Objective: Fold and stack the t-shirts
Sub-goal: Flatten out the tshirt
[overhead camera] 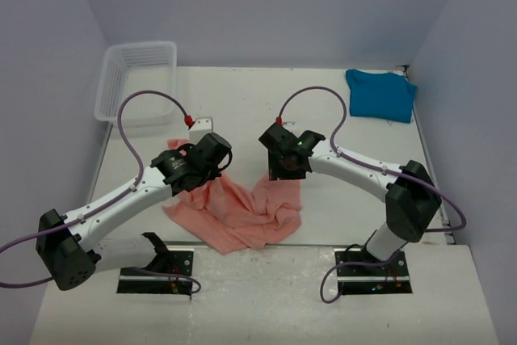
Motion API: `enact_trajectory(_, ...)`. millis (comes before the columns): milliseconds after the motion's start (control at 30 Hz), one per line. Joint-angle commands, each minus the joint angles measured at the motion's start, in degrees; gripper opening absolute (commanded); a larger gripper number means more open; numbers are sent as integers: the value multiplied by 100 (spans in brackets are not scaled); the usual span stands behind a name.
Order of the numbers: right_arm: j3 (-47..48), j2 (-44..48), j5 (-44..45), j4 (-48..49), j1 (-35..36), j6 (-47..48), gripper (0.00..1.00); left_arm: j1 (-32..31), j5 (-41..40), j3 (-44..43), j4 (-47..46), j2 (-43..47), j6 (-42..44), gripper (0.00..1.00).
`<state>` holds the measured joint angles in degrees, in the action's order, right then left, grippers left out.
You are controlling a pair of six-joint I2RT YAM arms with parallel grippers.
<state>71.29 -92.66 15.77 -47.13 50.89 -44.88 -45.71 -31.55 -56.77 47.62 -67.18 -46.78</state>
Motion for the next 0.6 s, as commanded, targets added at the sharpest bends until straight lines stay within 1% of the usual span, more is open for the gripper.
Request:
enact_trajectory(0,201,-313,94,11,-597,339,57,54,-53,-185,-60,3,152,0)
enact_trajectory(33,288,-575,58,64,-824,392,57,54,-53,-202,-33,12,161,0)
enact_trajectory(133,622,-1058,-12,117,-1176,586,57,54,-62,-194,-24,29,161,0)
enact_trajectory(300,1071,-1614,-162,187,-1442,841,56,63,-53,-106,-51,91,178,0)
enact_trajectory(567,1230,-2054,-311,222,-1749,973,56,107,44,-18,-174,135,257,0)
